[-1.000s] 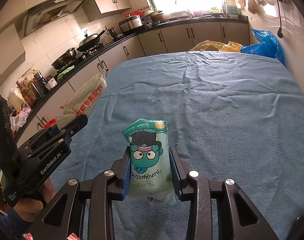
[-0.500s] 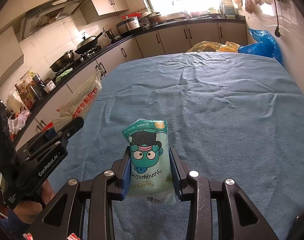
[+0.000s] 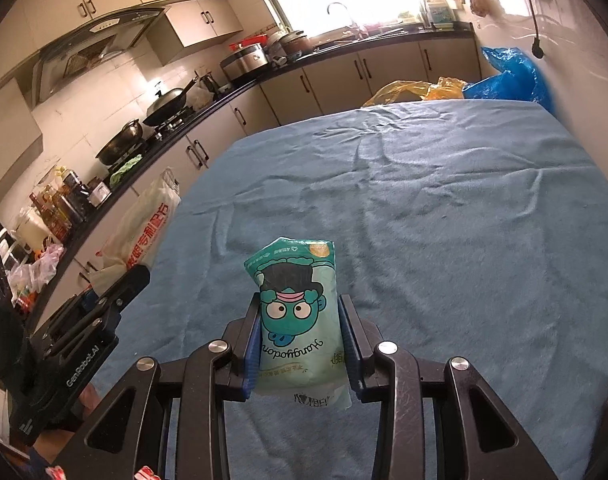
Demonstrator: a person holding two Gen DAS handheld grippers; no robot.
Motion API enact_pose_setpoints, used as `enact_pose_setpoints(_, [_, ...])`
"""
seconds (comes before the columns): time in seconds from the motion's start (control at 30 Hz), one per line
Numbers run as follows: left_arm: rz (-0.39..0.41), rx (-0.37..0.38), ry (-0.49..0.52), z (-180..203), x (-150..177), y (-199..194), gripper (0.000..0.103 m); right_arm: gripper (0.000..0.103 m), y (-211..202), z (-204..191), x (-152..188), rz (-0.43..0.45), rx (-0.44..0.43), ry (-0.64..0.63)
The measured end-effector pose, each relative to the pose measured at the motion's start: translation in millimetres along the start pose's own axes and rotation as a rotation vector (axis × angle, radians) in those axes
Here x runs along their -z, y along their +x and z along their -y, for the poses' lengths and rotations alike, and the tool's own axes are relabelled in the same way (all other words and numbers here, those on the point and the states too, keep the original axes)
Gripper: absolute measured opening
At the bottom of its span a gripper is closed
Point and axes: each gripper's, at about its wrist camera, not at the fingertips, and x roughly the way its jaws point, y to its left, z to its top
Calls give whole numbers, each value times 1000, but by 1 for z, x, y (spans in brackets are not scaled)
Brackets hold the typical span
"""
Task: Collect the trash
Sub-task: 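Carry the snack bag with the left gripper while the right carries the tissue pack toward the basket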
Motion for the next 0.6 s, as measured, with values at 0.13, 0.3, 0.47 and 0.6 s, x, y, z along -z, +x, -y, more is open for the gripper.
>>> enact_pose_setpoints(0.13, [10,1,-13,-10,5,-16,34,38,0,-14,6,-10,-27,-5])
enact_pose_setpoints(0.3, [25,-10,-39,-27,7,-33,34,38,2,-40,9,-23,-56,-33])
enact_pose_setpoints(0.47, [45,-27,-78,-51,12,-50,34,38,7,-69,10,-35,-73,-78])
enact_pose_setpoints(0.6, [55,-44,-110,-66,14,-58,34,38,13,-90,11,-52,-89,-102])
